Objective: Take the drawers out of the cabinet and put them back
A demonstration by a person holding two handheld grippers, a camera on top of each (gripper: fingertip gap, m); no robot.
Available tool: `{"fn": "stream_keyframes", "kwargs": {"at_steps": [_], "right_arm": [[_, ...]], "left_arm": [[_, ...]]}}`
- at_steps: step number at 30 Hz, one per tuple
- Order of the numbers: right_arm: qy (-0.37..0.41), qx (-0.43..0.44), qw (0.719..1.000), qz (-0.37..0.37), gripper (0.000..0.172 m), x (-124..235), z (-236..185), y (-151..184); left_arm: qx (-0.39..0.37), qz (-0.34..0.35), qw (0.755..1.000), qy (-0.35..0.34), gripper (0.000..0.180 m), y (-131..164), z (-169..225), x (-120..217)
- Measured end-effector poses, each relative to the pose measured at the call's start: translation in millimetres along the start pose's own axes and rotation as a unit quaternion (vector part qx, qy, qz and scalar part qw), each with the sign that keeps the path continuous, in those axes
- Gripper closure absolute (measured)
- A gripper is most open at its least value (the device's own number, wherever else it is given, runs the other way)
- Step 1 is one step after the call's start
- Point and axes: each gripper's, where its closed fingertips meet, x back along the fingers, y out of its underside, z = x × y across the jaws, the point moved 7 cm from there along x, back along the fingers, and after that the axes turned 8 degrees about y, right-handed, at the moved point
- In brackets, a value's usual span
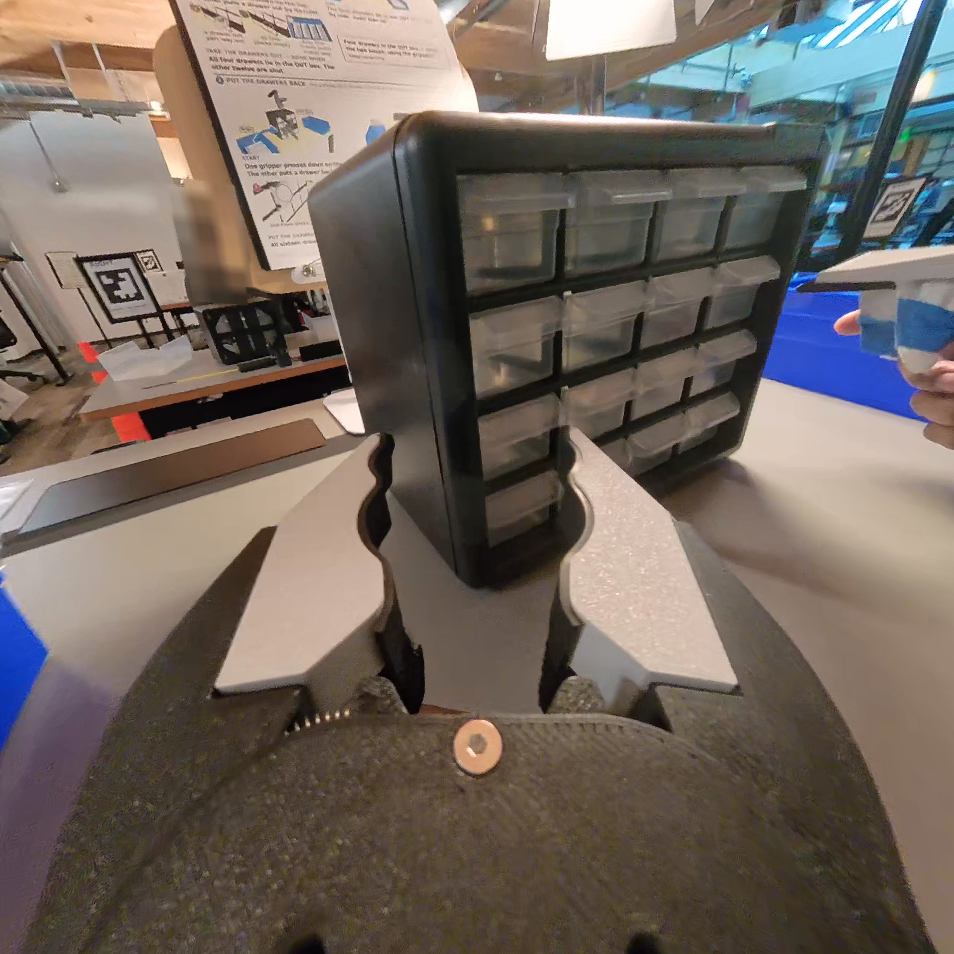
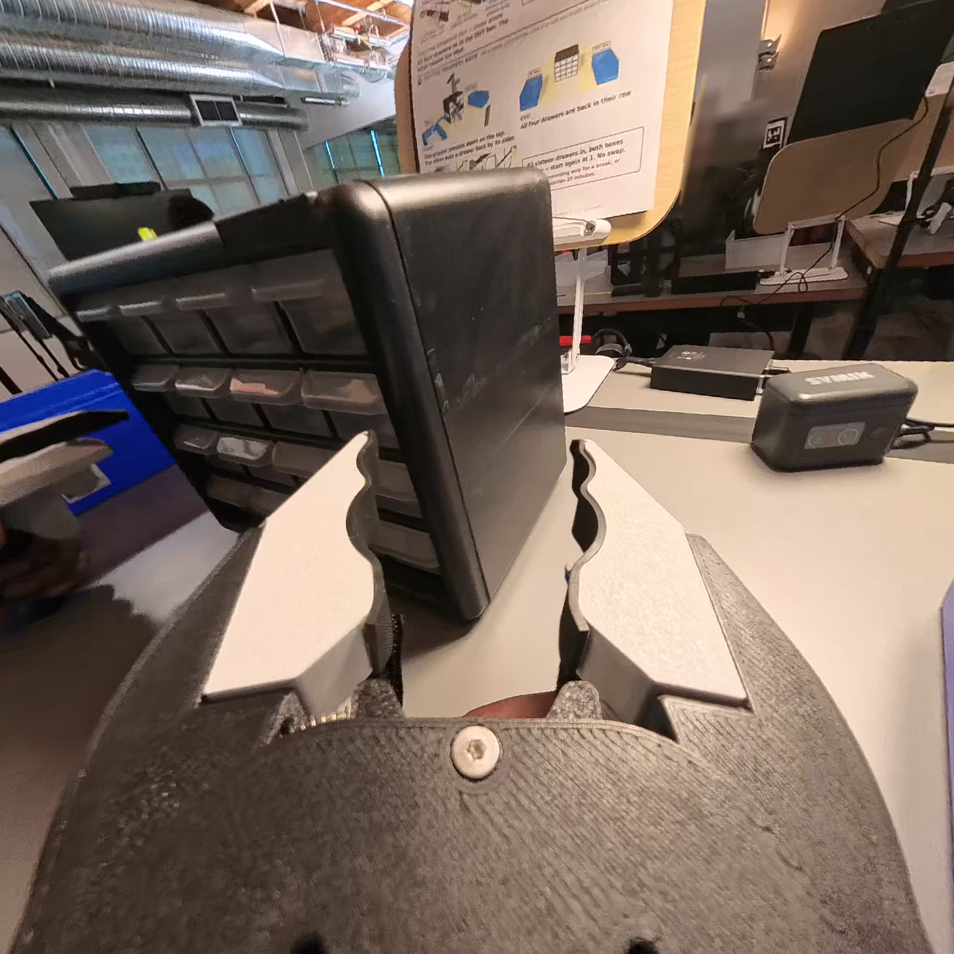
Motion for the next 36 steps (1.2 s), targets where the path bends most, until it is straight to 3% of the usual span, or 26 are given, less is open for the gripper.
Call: {"fn": "stream_keyframes", "kwargs": {"at_steps": [6,10,12,17,23,27,31,36], "right_arm": [[-0.018,-0.018,1.0,-0.008,0.094,42.0,-24.8,15.0],[-0.008,0.006,0.999,-0.035,0.095,81.7,-45.9,39.0],[0.0,-0.017,1.0,0.001,0.097,108.1,-50.7,37.1],[0.096,-0.049,0.991,0.078,0.1,164.6,-28.9,28.2],[0.193,0.056,0.979,0.031,0.096,205.9,8.0,25.1],[0.225,0.046,0.973,0.008,0.093,205.1,36.4,23.2],[0.233,0.037,0.971,-0.032,0.09,182.6,47.7,30.5],[0.251,0.043,0.966,-0.046,0.091,166.8,50.6,31.6]], "left_arm": [[-0.001,-0.052,0.996,-0.074,0.112,4.3,22.7,56.9],[-0.041,0.008,0.984,-0.176,0.125,-7.4,44.2,113.0],[-0.049,0.01,0.977,-0.208,0.125,-9.3,51.7,131.2],[-0.049,-0.016,0.973,-0.224,0.122,-7.4,45.5,156.7],[-0.101,-0.076,0.933,-0.338,0.111,-19.1,13.9,222.4],[-0.052,-0.082,0.912,-0.399,0.104,-14.3,-20.7,255.5],[0.014,-0.125,0.909,-0.397,0.098,11.6,-46.1,253.5],[0.065,-0.1,0.913,-0.39,0.102,13.1,-60.8,249.6]]}}
